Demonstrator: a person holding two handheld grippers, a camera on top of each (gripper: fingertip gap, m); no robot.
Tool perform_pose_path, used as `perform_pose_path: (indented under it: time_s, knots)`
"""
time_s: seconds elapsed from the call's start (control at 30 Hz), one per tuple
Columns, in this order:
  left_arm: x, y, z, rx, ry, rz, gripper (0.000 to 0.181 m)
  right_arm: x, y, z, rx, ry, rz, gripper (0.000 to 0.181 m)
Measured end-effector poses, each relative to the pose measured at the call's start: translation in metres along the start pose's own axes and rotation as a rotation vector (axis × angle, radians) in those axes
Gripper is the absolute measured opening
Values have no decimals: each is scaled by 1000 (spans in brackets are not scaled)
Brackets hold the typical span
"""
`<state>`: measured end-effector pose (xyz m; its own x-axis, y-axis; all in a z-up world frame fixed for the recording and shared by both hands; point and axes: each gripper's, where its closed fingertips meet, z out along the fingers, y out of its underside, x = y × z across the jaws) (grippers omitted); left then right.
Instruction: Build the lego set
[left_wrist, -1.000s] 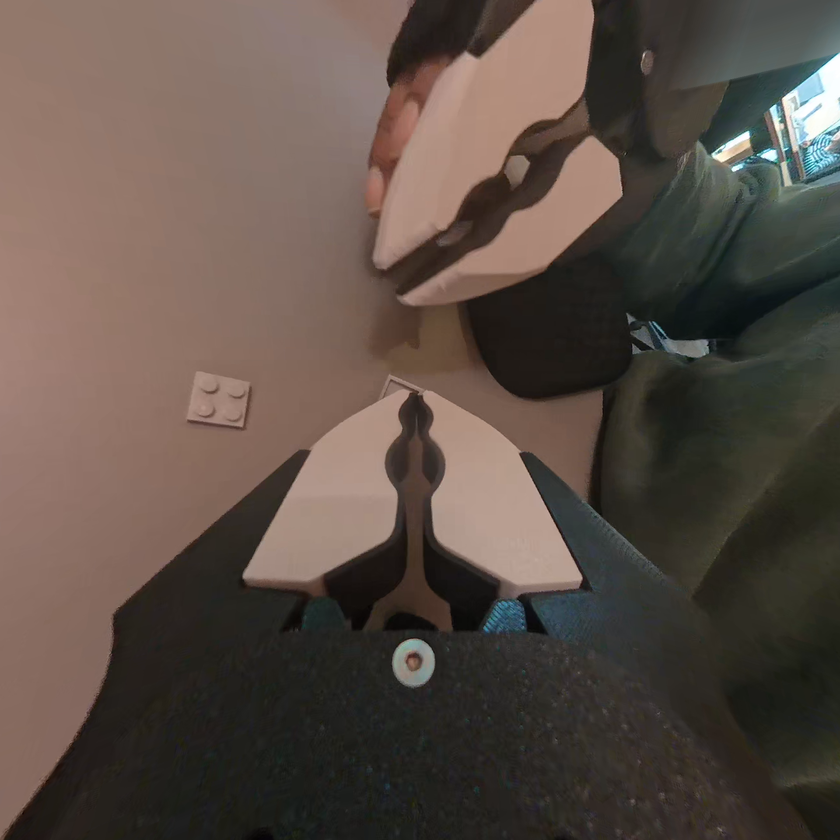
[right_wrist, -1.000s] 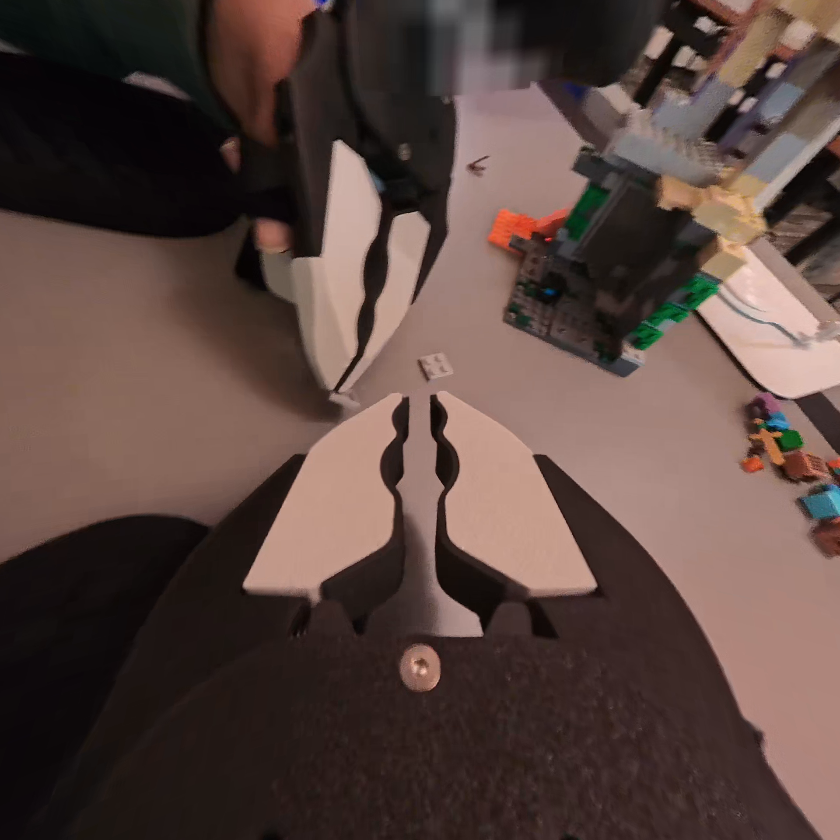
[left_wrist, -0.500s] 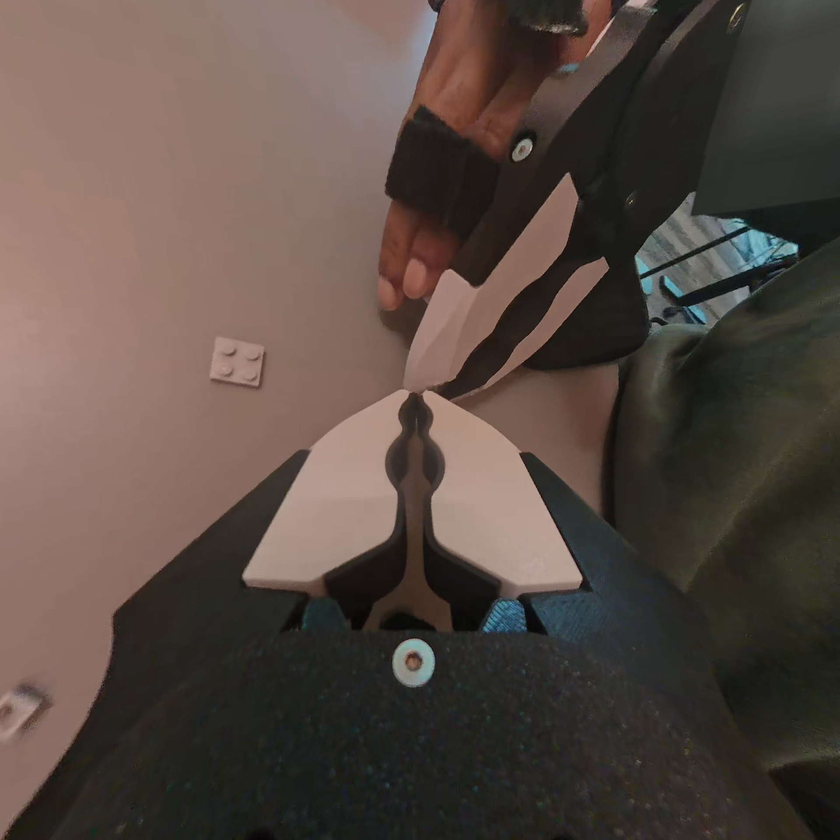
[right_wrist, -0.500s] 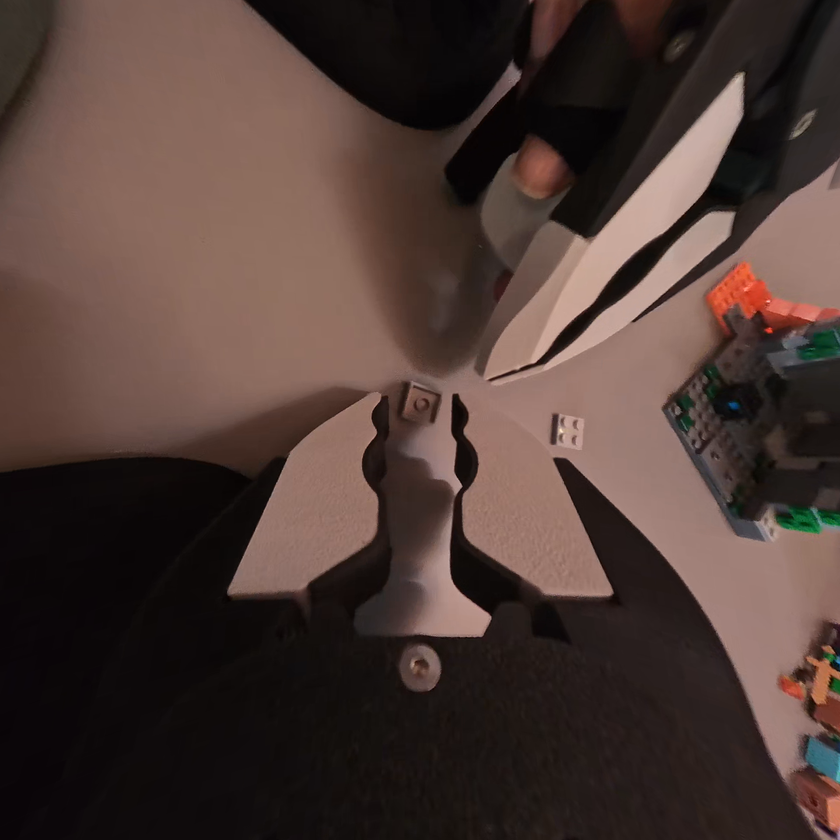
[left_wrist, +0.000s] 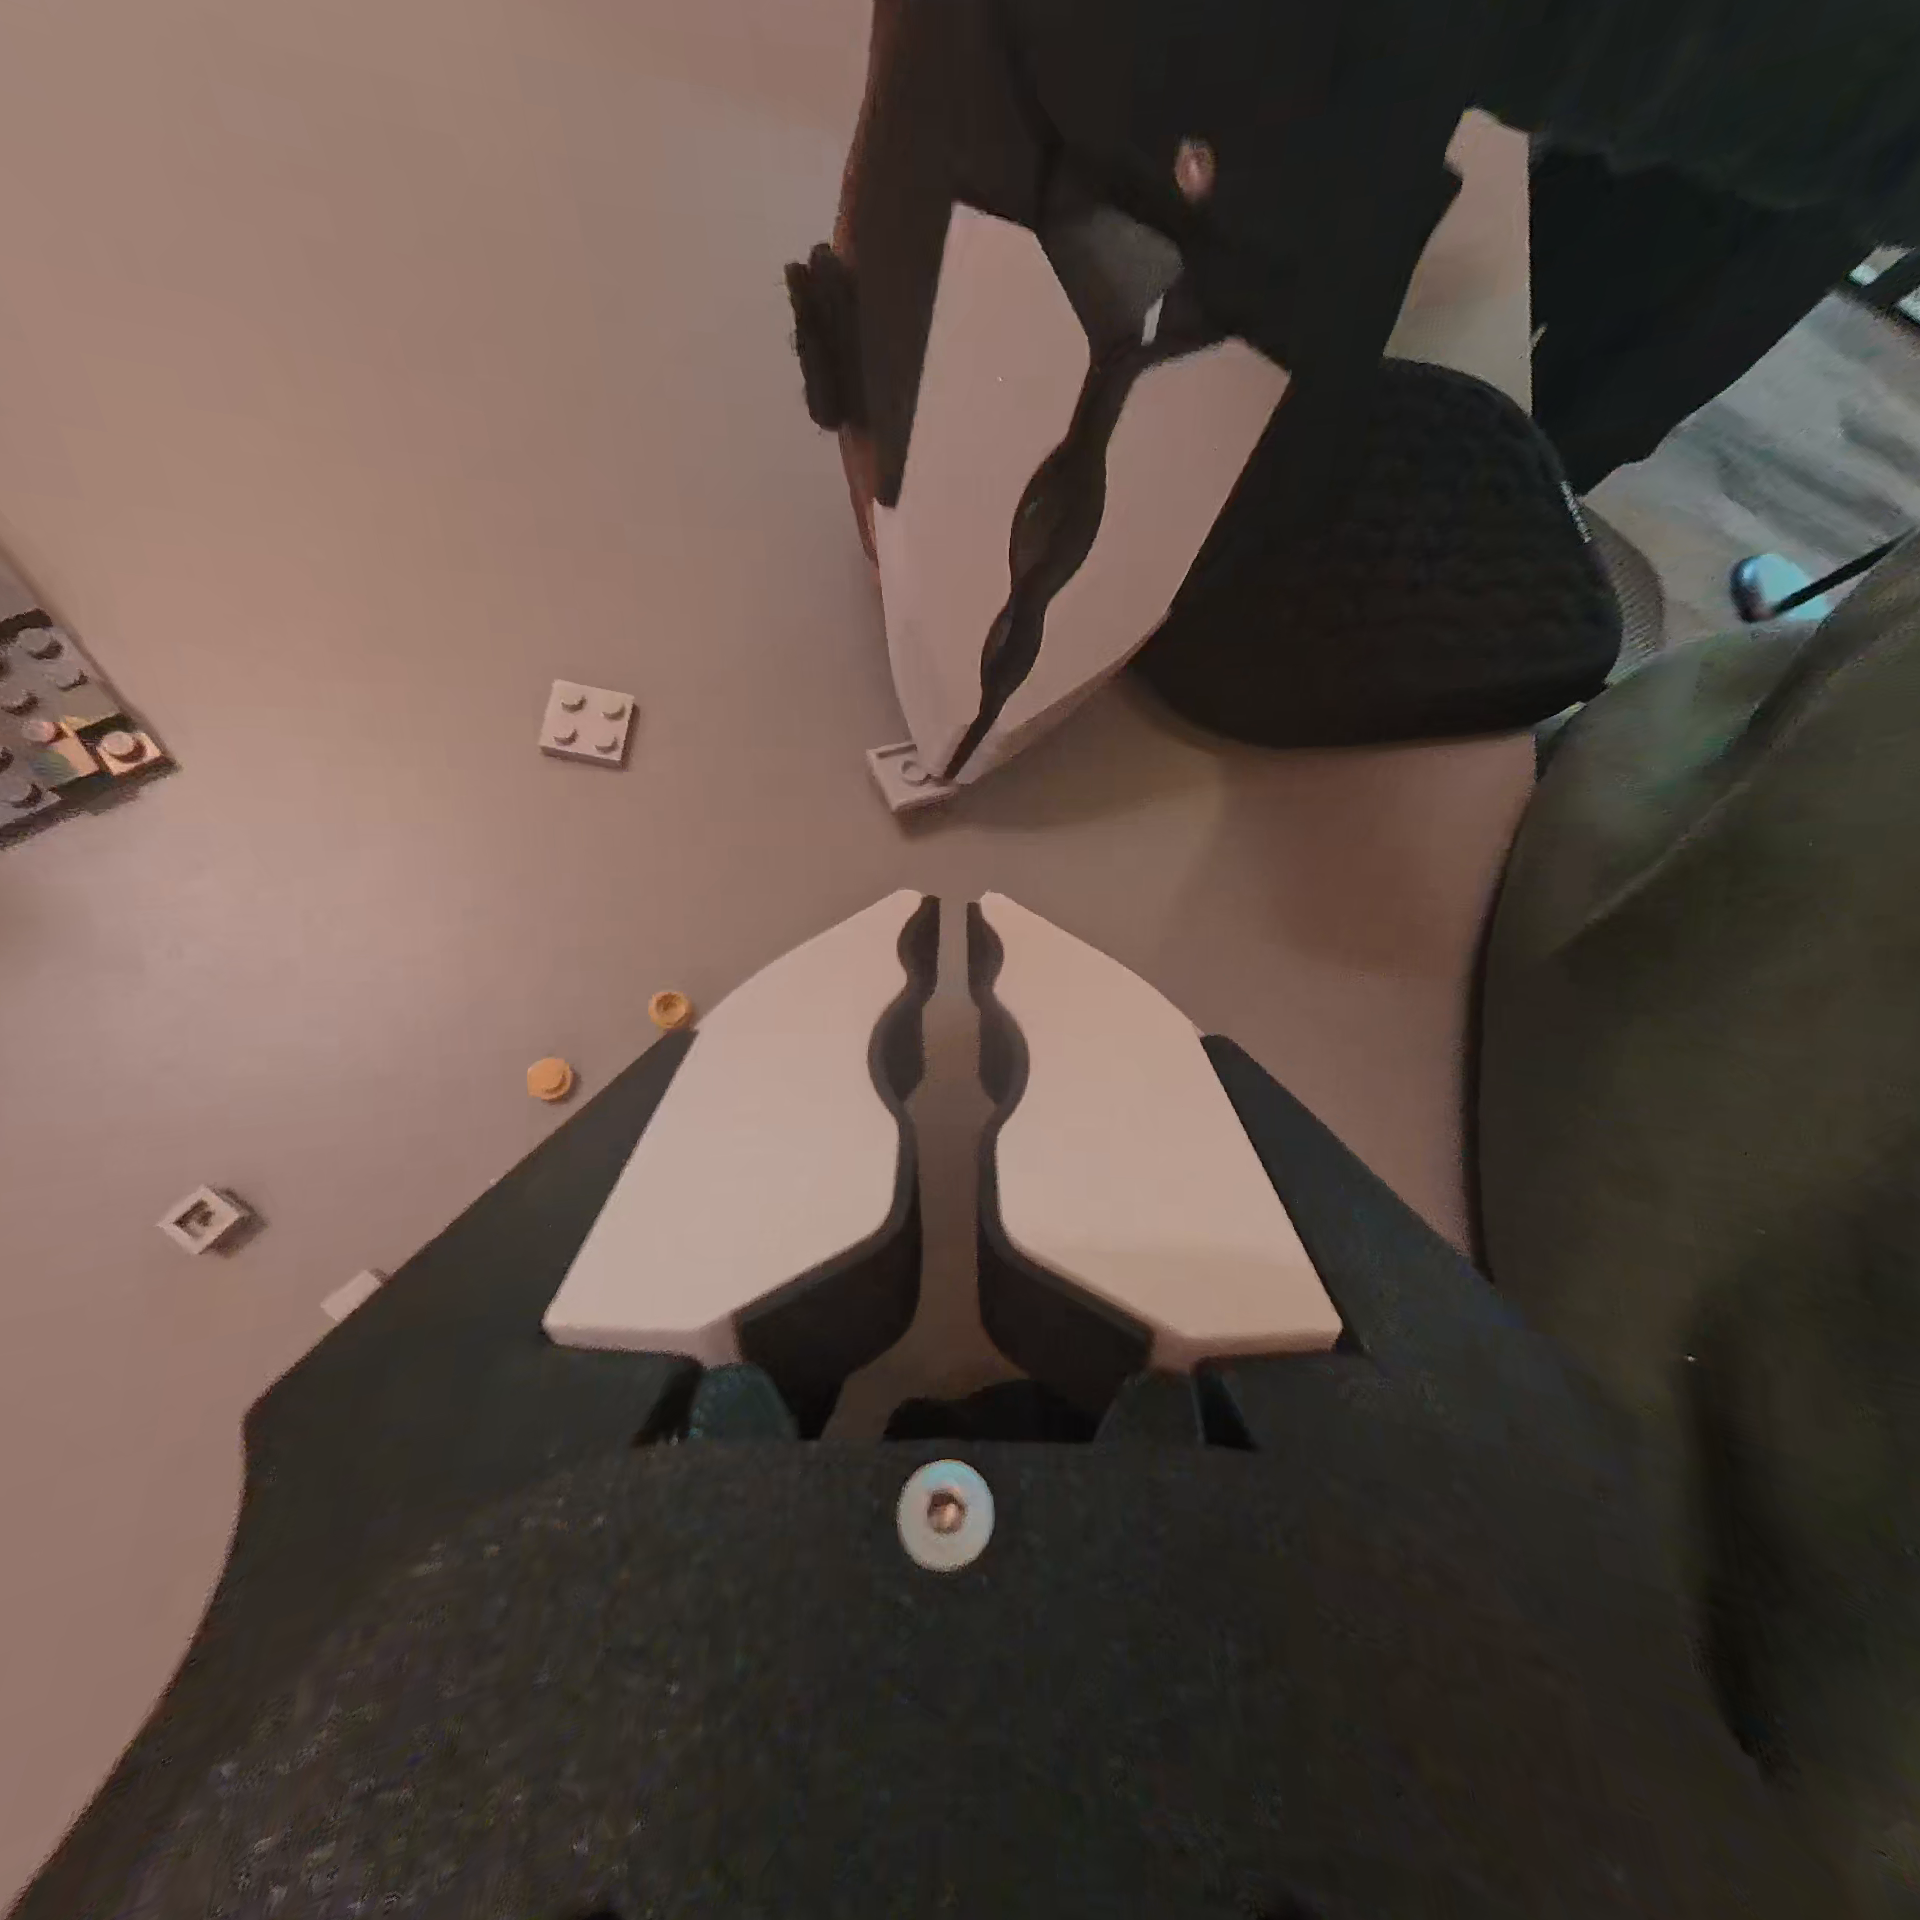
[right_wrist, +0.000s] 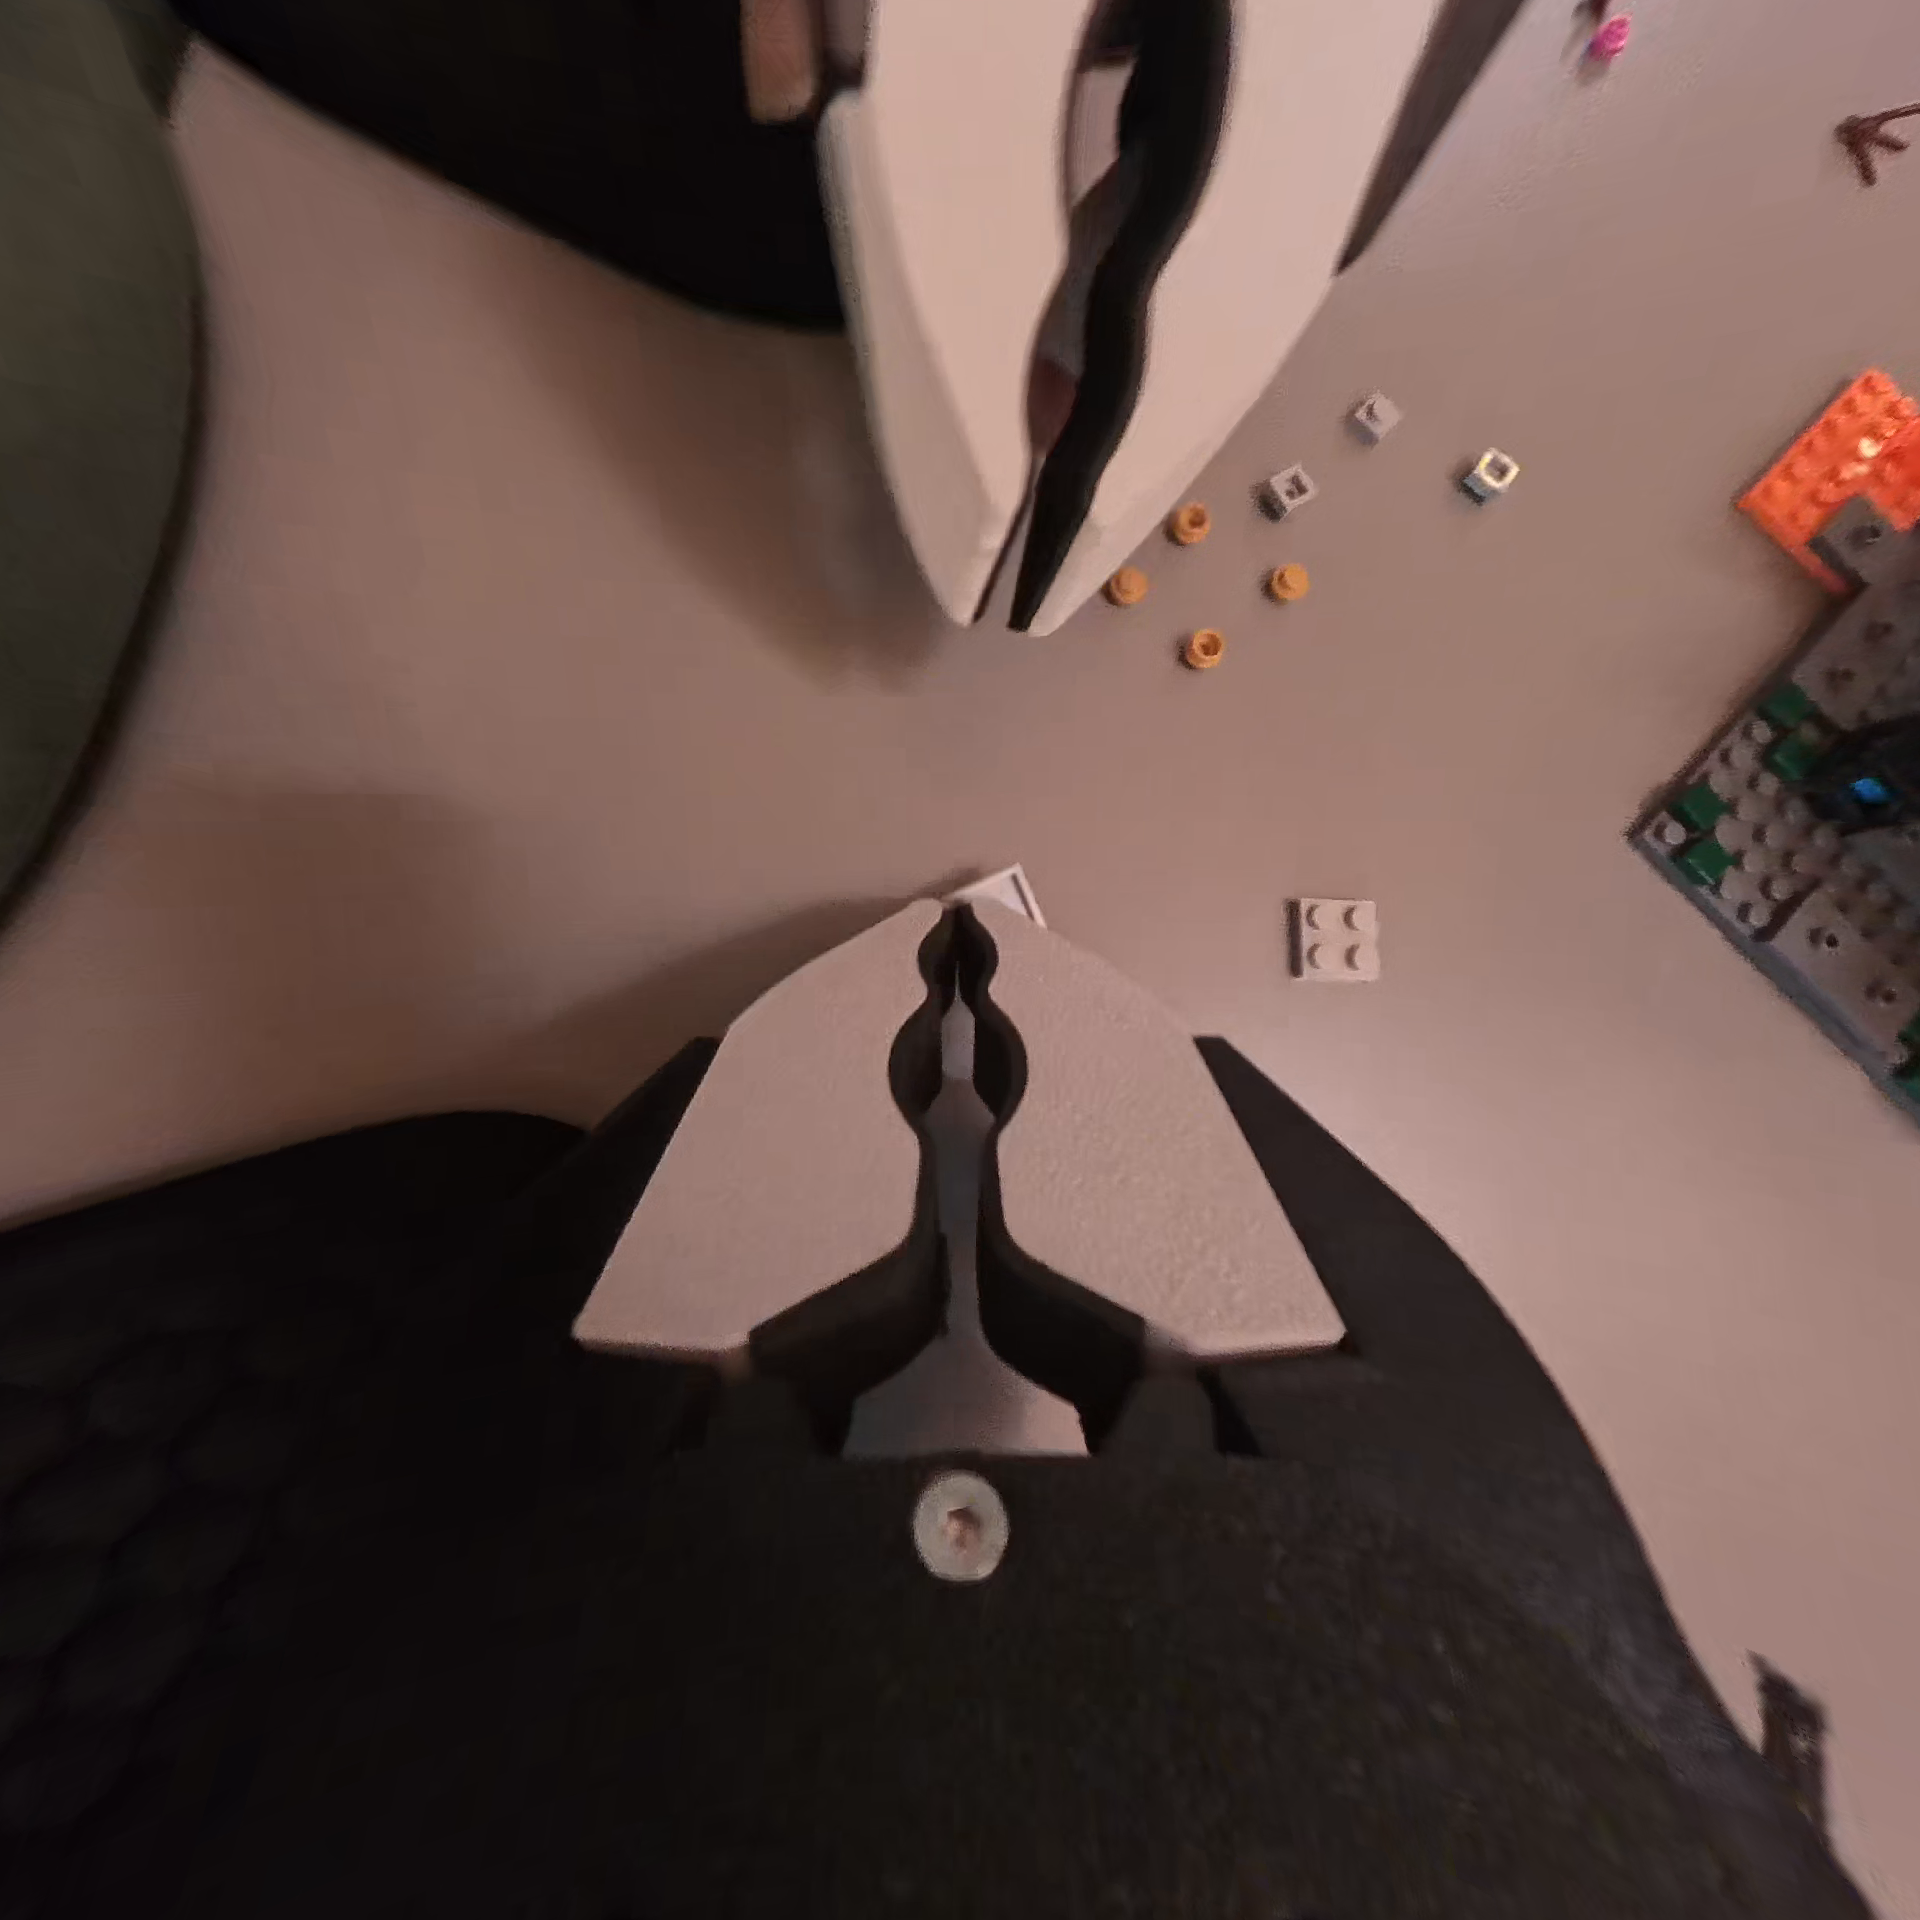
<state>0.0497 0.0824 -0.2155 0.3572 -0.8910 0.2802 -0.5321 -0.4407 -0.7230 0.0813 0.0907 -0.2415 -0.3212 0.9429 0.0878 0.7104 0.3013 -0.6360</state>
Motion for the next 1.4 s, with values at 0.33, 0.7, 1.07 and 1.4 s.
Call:
perform_pose_path:
  time_s: [0.33,0.7,1.07,1.4]
  knots:
    - [7,-6,7,54,-59,155,16,-11,-35,-32,338,-160,283,0]
    - [49,-63,-20,447,-47,459,24,-20,-89,-85,892,-541,556,0]
    - [41,-75,-29,489,15,240,9,0,-85,-88,924,-458,605,0]
    - [27,-59,-12,341,217,-129,8,7,-66,-67,549,66,198,21]
